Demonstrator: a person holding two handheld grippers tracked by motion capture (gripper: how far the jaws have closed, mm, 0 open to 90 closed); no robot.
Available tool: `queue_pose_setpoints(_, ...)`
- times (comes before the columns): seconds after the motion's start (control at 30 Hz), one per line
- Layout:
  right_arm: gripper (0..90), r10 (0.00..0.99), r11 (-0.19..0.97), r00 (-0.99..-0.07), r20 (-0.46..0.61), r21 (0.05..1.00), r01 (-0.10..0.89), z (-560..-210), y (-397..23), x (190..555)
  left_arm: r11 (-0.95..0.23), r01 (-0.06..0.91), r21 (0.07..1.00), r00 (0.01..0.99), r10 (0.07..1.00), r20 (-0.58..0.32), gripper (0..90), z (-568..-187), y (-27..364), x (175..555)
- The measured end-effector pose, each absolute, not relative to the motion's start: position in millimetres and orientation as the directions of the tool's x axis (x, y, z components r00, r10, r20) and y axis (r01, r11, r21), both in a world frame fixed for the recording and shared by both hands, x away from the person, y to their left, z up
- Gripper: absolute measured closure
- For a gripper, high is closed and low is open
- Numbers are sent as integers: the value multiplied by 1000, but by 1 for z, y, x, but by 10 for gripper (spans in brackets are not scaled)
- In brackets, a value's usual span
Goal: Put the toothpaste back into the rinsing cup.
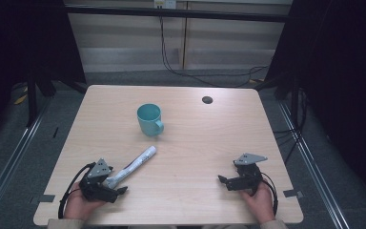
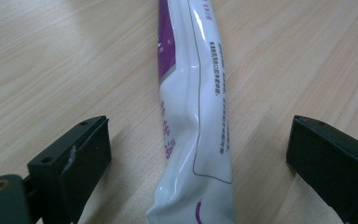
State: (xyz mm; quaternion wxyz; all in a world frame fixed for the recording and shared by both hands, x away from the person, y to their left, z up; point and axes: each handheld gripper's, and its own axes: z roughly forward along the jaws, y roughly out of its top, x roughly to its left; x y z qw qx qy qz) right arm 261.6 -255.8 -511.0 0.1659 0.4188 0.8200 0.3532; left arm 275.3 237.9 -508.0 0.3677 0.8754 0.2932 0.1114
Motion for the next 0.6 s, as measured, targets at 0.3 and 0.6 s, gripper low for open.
queue_pose_setpoints(0.3,124,807,396,-590,27,717,574,-511,-256,261,-568,476,672,778,629,-20,136,-501,236,276)
queue_pose_setpoints(0.6,124,807,395,-590,27,717,574,-511,-256,262,-650,548,526,779,626,-39,281,-484,218,288)
